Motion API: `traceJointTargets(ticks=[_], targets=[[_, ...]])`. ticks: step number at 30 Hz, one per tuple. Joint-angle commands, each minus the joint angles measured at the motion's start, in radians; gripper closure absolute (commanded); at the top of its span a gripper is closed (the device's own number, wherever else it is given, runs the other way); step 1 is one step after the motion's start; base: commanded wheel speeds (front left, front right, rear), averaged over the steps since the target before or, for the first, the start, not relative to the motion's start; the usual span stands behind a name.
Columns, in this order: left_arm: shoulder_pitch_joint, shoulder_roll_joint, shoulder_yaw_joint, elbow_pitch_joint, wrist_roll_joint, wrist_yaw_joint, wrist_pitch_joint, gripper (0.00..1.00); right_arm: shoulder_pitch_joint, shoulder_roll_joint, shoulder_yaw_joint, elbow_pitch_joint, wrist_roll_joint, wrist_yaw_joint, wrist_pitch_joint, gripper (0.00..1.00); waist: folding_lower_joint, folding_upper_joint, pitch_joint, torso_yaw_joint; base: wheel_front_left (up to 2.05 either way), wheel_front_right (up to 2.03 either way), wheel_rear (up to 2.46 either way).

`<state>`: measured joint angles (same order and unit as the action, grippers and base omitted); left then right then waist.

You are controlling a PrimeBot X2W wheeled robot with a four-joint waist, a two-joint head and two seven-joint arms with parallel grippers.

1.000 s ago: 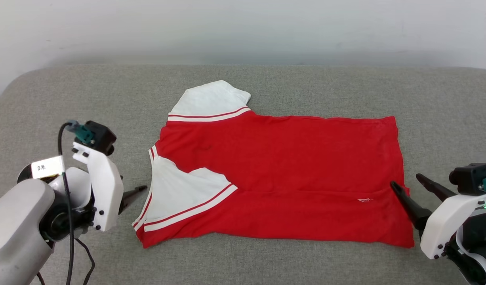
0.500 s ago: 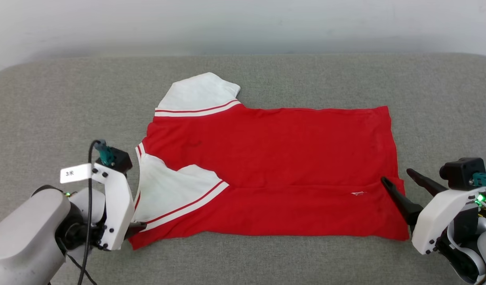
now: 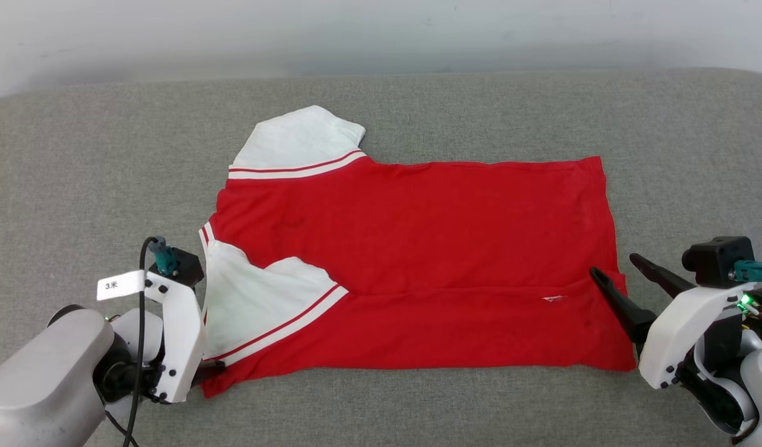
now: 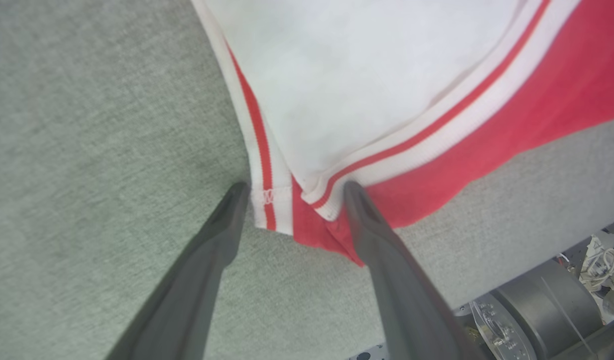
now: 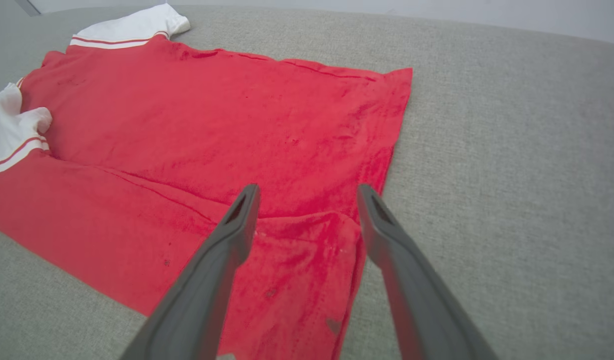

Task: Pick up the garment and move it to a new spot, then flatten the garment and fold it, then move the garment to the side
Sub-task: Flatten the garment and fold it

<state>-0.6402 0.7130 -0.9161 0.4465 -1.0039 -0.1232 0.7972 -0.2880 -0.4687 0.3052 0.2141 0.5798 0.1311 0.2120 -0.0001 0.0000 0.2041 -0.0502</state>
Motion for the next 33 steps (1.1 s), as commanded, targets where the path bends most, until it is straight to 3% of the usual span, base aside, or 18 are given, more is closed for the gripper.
traceJointTargets(ticks=[1,2,11,22,27,33], targets=[[0.061,-0.028,-0.040,0.029,0.003,0.001,0.001,0.73,-0.016,-0.002,0.003,0.002,0.002,-0.001,-0.001,0.00,0.0001,0.0000,-0.002,0.001,0.00,0.00,0.00],[0.061,-0.032,-0.040,0.033,-0.001,-0.001,-0.006,1.00,-0.020,-0.004,0.005,0.002,0.003,-0.001,0.000,0.00,0.0001,0.0000,-0.005,0.001,0.00,0.00,0.00],[-0.007,0.007,-0.012,-0.005,-0.019,-0.005,-0.077,1.00,-0.066,-0.076,-0.018,-0.040,-0.008,-0.001,0.068,0.00,0.0001,0.0000,-0.041,0.020,0.00,0.00,0.00],[-0.031,0.046,-0.022,-0.133,-0.013,-0.006,-0.137,1.00,-0.070,-0.220,0.049,-0.120,0.076,-0.001,0.440,0.00,0.0001,0.0000,-0.065,0.054,0.00,0.00,0.00],[-0.039,0.035,-0.034,-0.158,-0.003,-0.006,-0.141,1.00,-0.049,-0.236,0.087,-0.120,0.108,-0.001,0.554,0.00,0.0001,0.0000,-0.059,0.071,0.00,0.00,0.00],[-0.050,0.025,-0.040,-0.176,0.007,-0.006,-0.148,1.00,-0.034,-0.207,0.120,-0.059,0.103,-0.001,0.589,0.00,0.0001,0.0000,-0.042,0.090,0.00,0.00,0.00]])
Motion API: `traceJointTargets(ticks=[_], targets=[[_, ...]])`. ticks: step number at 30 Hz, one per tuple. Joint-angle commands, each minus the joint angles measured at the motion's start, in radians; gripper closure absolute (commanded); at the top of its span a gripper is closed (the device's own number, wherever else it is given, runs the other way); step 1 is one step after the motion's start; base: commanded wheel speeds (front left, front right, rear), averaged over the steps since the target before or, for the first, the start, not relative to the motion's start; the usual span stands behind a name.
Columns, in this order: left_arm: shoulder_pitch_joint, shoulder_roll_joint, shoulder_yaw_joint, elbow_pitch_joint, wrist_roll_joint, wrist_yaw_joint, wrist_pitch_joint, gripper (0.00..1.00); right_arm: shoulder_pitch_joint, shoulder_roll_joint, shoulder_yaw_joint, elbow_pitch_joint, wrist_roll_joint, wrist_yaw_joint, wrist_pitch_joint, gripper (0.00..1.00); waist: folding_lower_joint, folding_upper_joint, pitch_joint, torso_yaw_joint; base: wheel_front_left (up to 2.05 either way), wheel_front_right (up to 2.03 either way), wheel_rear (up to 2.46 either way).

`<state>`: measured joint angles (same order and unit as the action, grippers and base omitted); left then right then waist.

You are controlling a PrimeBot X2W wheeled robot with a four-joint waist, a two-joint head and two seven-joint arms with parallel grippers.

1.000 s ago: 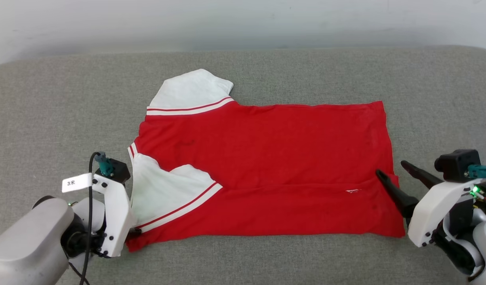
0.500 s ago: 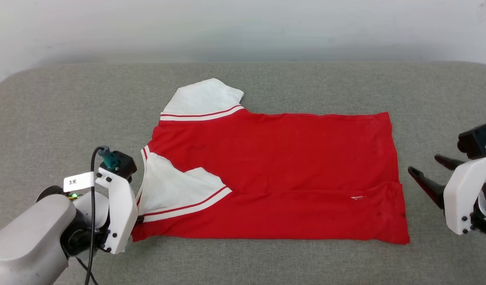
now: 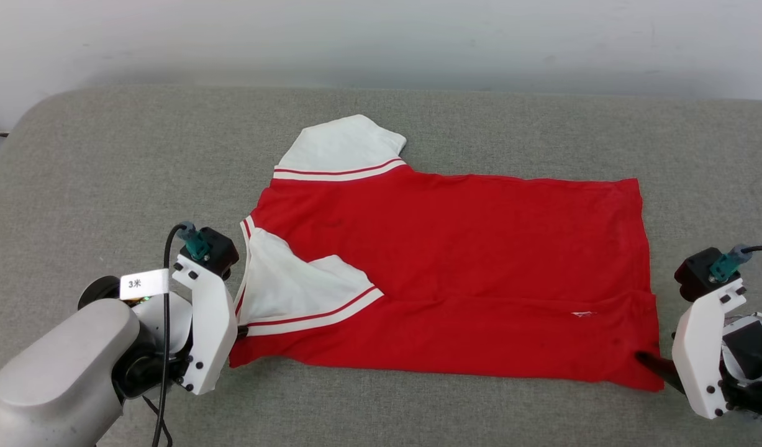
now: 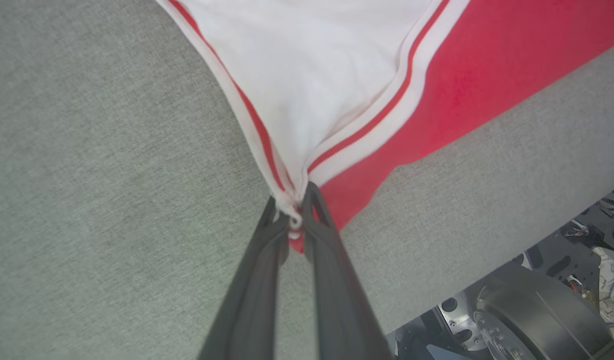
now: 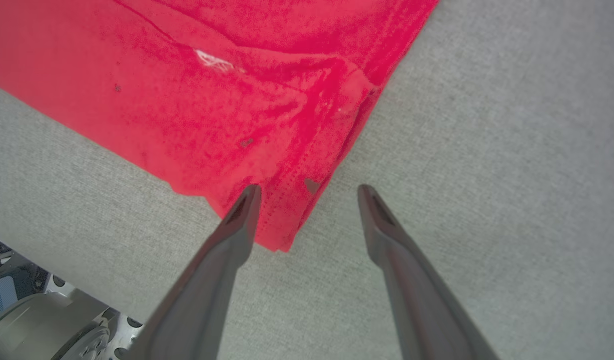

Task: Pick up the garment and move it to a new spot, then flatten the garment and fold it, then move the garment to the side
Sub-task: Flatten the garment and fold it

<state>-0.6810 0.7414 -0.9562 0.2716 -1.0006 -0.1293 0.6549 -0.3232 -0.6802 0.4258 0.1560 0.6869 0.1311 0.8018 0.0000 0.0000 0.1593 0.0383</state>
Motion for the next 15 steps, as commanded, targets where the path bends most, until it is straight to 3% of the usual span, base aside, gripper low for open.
traceJointTargets(ticks=[1,15], targets=[[-0.011,-0.004,-0.001,-0.002,0.003,0.000,-0.007,1.00,-0.001,0.014,0.001,0.014,-0.008,-0.001,-0.007,0.00,0.0000,0.0000,0.005,0.004,0.00,0.00,0.00],[-0.017,-0.002,-0.008,-0.002,0.021,0.000,-0.037,1.00,0.019,0.121,0.189,0.248,-0.011,0.001,-0.074,0.00,0.0000,0.0000,0.048,0.018,0.00,0.00,0.00]])
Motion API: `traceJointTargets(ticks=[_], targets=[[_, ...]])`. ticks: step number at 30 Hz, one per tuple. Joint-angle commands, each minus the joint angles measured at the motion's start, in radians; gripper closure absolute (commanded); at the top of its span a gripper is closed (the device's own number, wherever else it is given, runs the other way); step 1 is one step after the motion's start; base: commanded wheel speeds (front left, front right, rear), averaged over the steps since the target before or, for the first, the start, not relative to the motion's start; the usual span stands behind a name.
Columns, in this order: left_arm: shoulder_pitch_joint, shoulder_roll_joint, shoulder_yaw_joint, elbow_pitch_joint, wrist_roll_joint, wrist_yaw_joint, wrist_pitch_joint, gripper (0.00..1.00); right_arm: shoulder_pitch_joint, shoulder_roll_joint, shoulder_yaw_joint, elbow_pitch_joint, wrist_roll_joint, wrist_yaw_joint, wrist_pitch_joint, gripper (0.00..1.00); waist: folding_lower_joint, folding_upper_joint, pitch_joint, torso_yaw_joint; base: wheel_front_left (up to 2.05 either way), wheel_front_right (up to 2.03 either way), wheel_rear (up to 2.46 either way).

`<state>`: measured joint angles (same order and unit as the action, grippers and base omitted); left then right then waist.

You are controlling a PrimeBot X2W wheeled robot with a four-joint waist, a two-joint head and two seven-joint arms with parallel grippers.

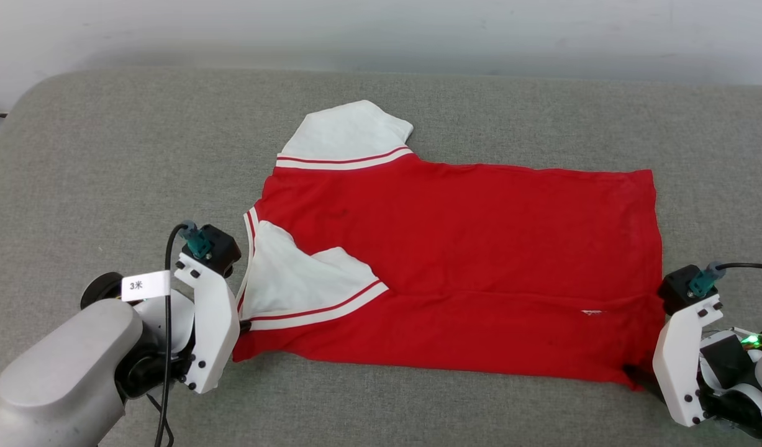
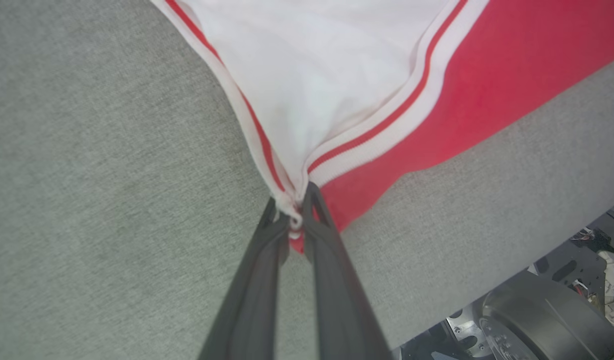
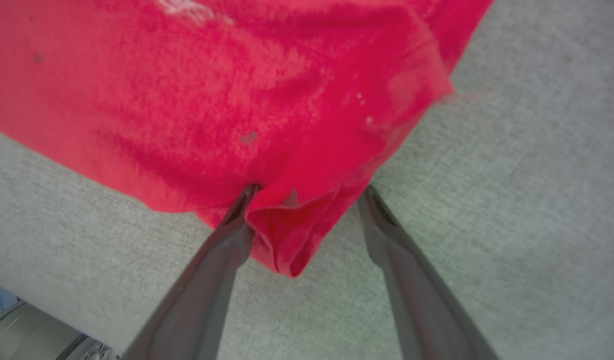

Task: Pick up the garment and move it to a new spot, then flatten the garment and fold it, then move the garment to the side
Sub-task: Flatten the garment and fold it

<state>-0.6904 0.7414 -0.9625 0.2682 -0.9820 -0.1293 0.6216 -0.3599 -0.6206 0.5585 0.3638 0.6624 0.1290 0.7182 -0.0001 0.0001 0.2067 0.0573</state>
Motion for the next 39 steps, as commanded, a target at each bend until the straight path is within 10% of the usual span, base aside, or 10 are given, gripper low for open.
traceJointTargets(ticks=[1,2,3,21,39], targets=[[-0.005,0.000,-0.002,0.002,0.003,0.000,-0.006,1.00,0.052,0.066,0.062,0.049,0.020,0.003,0.001,0.07,0.0001,-0.0001,0.000,-0.003,0.00,0.00,0.00],[-0.002,0.002,-0.002,0.004,0.003,0.001,-0.009,1.00,0.045,0.067,0.065,0.053,0.025,0.003,-0.012,0.80,0.0001,-0.0001,0.000,-0.005,0.00,0.00,0.00],[0.002,0.003,-0.001,0.005,0.002,0.002,-0.010,1.00,0.035,0.065,0.065,0.056,0.030,0.003,-0.028,1.00,0.0001,-0.0001,-0.003,-0.007,0.00,0.00,0.00],[0.114,0.073,0.028,-0.047,-0.052,0.046,-0.070,1.00,0.055,-0.068,-0.026,-0.083,0.113,0.001,-0.185,1.00,0.0001,-0.0001,-0.117,-0.045,0.00,0.00,0.00],[0.301,0.156,0.015,-0.173,-0.117,0.124,-0.110,1.00,0.288,-0.129,-0.199,-0.285,0.105,0.001,-0.076,1.00,0.0001,-0.0001,-0.126,-0.058,0.00,0.00,0.00]])
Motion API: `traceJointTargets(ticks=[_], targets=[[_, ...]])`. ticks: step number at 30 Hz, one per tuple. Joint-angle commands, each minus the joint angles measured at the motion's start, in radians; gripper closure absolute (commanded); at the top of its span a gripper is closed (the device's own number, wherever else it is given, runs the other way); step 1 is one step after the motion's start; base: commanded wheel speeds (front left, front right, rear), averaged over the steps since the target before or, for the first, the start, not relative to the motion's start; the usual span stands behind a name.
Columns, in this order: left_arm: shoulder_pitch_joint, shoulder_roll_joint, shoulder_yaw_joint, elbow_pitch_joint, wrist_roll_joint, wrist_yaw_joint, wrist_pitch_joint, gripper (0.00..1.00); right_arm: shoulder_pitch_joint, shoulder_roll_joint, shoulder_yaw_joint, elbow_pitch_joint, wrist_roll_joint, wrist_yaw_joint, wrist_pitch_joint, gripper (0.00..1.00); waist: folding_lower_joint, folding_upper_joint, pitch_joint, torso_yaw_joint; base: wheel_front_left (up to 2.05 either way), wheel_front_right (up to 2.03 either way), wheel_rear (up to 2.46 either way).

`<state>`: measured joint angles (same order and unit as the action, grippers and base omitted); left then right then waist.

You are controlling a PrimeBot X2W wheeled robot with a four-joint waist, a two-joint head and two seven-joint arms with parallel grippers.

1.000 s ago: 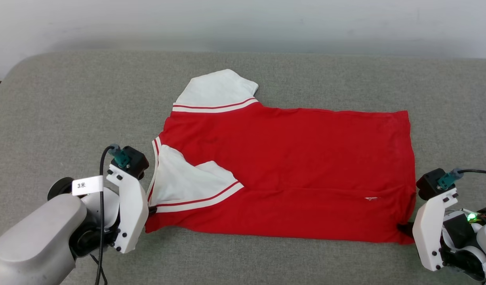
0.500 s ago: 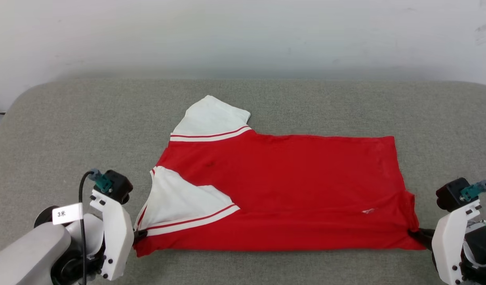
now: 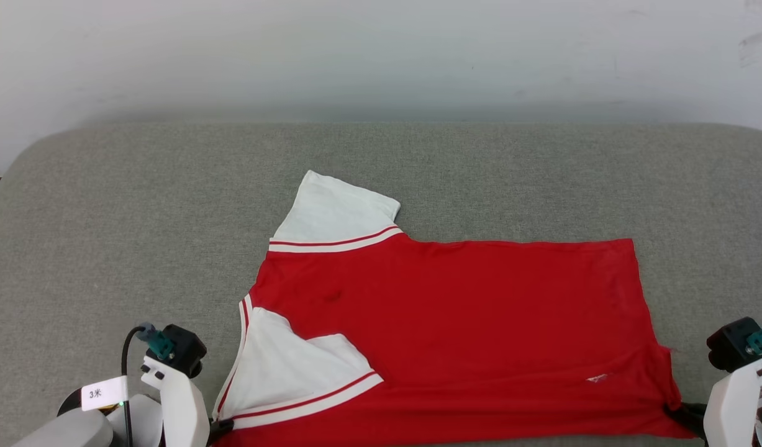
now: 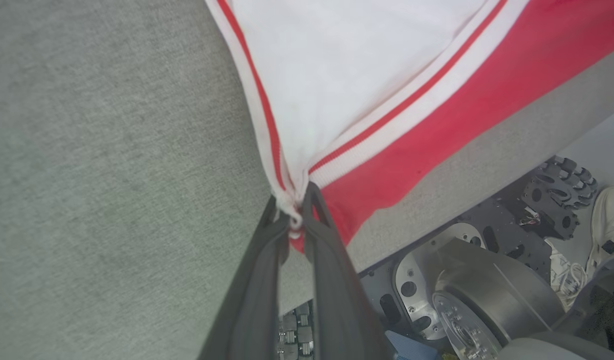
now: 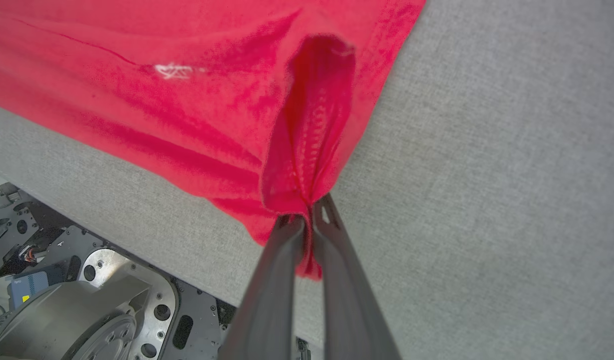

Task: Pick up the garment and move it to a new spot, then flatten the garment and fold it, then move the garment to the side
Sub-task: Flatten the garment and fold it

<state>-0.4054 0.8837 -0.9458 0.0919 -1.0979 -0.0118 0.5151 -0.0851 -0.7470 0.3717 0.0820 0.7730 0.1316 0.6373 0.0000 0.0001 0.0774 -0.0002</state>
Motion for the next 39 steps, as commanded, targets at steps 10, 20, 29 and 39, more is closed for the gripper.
traceJointTargets(ticks=[10,20,29,39], targets=[[0.052,-0.020,-0.016,0.060,-0.014,0.003,-0.020,1.00,0.058,0.063,-0.039,0.037,-0.035,-0.002,0.039,1.00,0.0000,-0.0001,0.031,0.000,0.00,0.00,0.00],[0.036,-0.035,-0.021,0.106,0.030,0.002,-0.074,0.00,0.033,0.128,-0.043,0.089,-0.054,-0.002,-0.083,0.00,0.0000,-0.0001,0.001,0.006,0.00,0.00,0.00],[-0.028,0.014,0.051,0.008,0.088,0.048,-0.178,0.00,0.020,0.208,-0.214,0.013,-0.160,-0.002,-0.327,0.00,0.0000,-0.0001,-0.022,-0.003,0.00,0.00,0.00],[-0.222,-0.024,0.121,0.079,0.193,0.065,-0.259,0.00,-0.026,0.392,-0.359,-0.104,-0.359,-0.002,-0.580,0.00,0.0000,-0.0001,0.026,-0.066,0.00,0.00,0.00]])
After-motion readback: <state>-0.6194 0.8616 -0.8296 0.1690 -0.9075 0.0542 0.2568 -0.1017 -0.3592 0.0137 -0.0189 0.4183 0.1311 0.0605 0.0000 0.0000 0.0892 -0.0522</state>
